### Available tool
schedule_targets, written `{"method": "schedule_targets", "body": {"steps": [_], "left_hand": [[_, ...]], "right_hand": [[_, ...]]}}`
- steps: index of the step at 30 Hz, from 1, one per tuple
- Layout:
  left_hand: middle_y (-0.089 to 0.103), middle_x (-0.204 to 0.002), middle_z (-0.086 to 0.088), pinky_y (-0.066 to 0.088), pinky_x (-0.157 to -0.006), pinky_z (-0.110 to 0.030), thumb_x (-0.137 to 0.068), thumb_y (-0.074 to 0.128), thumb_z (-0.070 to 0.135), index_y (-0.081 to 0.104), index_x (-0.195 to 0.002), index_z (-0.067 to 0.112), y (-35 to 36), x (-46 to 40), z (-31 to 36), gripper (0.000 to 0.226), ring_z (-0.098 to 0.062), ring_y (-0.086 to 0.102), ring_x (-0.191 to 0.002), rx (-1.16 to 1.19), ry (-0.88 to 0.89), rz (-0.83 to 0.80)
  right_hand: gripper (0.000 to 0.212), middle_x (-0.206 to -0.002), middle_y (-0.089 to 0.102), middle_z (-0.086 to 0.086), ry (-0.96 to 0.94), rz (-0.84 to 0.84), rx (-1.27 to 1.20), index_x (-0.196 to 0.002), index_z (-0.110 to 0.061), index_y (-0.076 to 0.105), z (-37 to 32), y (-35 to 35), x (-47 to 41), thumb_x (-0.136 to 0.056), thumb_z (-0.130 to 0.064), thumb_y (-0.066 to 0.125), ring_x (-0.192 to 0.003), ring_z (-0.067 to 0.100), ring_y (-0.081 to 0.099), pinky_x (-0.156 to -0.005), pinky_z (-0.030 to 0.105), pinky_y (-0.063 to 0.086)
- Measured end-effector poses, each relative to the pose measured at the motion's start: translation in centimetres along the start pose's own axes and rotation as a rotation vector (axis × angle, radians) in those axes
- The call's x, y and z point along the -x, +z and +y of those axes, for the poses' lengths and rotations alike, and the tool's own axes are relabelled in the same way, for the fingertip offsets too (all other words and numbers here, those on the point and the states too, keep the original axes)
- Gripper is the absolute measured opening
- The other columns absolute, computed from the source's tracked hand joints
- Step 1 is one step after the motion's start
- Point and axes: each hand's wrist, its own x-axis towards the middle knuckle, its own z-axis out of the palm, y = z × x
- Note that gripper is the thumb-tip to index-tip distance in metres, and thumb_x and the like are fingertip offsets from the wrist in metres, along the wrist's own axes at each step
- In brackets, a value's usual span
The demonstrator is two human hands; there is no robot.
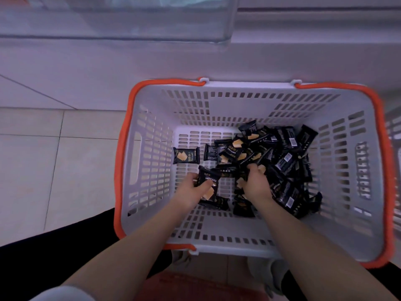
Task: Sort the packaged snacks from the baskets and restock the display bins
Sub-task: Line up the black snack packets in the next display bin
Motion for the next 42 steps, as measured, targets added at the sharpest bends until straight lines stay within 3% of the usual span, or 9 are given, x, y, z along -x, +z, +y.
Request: {"method": "schedule_targets", "body": {"steps": [10, 13, 18, 21, 26, 31, 36, 39, 42], "left_hand": [[0.060, -0.101, 0.003, 0.041, -0.079, -0.029, -0.090, 0.057, 0.038, 0.045, -0.115, 0.019, 0.2, -0.1, 0.3, 0.034, -0.016, 0.059, -0.094, -0.003, 0.014, 0.000], [0.059, -0.095, 0.010, 0.040, -0.071, -0.027, -0.089, 0.056, 0.040, 0.045, -0.111, 0.024, -1.1, -0.4, 0.3, 0.029, -0.009, 0.057, -0.087, -0.012, 0.034, 0.027], [0.061, -0.107, 0.002, 0.044, -0.090, -0.037, -0.090, 0.055, 0.041, 0.044, -0.120, 0.023, -2.6, -0.9, 0.0, 0.037, -0.020, 0.059, -0.100, 0.011, 0.019, 0.073], [0.059, -0.119, 0.000, 0.042, -0.099, -0.042, -0.089, 0.056, 0.041, 0.043, -0.128, 0.021, -3.1, -0.7, -0.4, 0.046, -0.021, 0.057, -0.107, -0.014, 0.024, 0.047], [0.062, -0.098, 0.011, 0.043, -0.074, -0.026, -0.092, 0.053, 0.038, 0.043, -0.125, 0.021, -3.2, -0.5, -0.4, 0.039, -0.007, 0.058, -0.086, -0.042, 0.063, 0.054], [0.040, -0.144, 0.002, 0.032, -0.100, -0.029, -0.094, 0.051, 0.035, 0.030, -0.144, 0.024, -1.7, -0.6, -0.2, 0.056, -0.018, 0.040, -0.130, -0.083, 0.086, 0.029], [0.053, -0.128, 0.003, 0.037, -0.082, -0.015, -0.094, 0.049, 0.038, 0.038, -0.138, 0.022, -1.3, -0.2, -0.3, 0.048, -0.008, 0.051, -0.107, -0.062, 0.139, -0.078], [0.060, -0.119, 0.003, 0.044, -0.089, -0.026, -0.088, 0.060, 0.035, 0.042, -0.133, 0.020, -2.3, 0.2, -0.5, 0.050, -0.013, 0.057, -0.109, -0.106, 0.182, -0.146], [0.059, -0.112, 0.007, 0.044, -0.081, -0.024, -0.086, 0.062, 0.039, 0.039, -0.133, 0.024, -4.4, 0.2, -0.4, 0.055, -0.011, 0.057, -0.099, -0.235, 0.202, -0.075]], "right_hand": [[0.062, -0.123, 0.055, 0.019, 0.328, 0.074, -0.550, -0.138, -0.006, 0.025, -0.4, 1.6, -1.1, -0.088, -0.013, 0.062, -0.109, 0.034, 0.055, -0.085, 0.036, 0.044], [0.045, -0.123, 0.056, 0.019, 0.295, 0.010, -0.460, -0.130, -0.002, 0.043, -0.7, 1.8, -1.5, -0.090, -0.014, 0.058, -0.111, 0.032, 0.055, -0.078, 0.027, 0.040], [0.037, -0.096, 0.057, 0.011, 0.277, -0.037, -0.495, -0.108, -0.005, 0.052, -0.6, 2.5, -1.6, -0.084, -0.028, 0.068, -0.086, 0.025, 0.056, -0.071, 0.028, 0.041], [0.038, -0.108, 0.062, 0.017, 0.321, -0.079, -0.431, -0.116, -0.002, 0.053, -0.9, 3.1, -1.9, -0.085, -0.020, 0.065, -0.099, 0.032, 0.060, -0.076, 0.032, 0.047], [0.034, -0.113, 0.060, 0.018, 0.285, -0.133, -0.564, -0.121, -0.004, 0.050, -1.8, 2.1, -0.2, -0.087, -0.004, 0.055, -0.101, 0.032, 0.058, -0.080, 0.035, 0.050], [0.022, -0.097, 0.067, 0.005, 0.101, -0.461, -0.882, -0.101, -0.012, 0.059, -2.6, 0.3, 3.8, -0.085, 0.003, 0.062, -0.086, 0.016, 0.065, -0.069, 0.024, 0.055], [0.022, -0.096, 0.062, 0.008, 0.133, -0.389, -1.060, -0.106, -0.004, 0.053, -3.5, 1.5, 4.4, -0.086, 0.000, 0.061, -0.086, 0.018, 0.064, -0.072, 0.026, 0.054], [0.006, -0.086, 0.065, 0.002, 0.094, -0.382, -0.979, -0.092, -0.013, 0.058, -4.6, 1.8, 4.0, -0.093, -0.019, 0.057, -0.077, 0.012, 0.065, -0.063, 0.021, 0.053], [0.024, -0.089, 0.066, 0.003, 0.038, -0.343, -0.690, -0.096, -0.015, 0.059, -4.7, 2.0, 2.5, -0.099, -0.030, 0.041, -0.086, 0.022, 0.064, -0.077, 0.031, 0.053]]}}
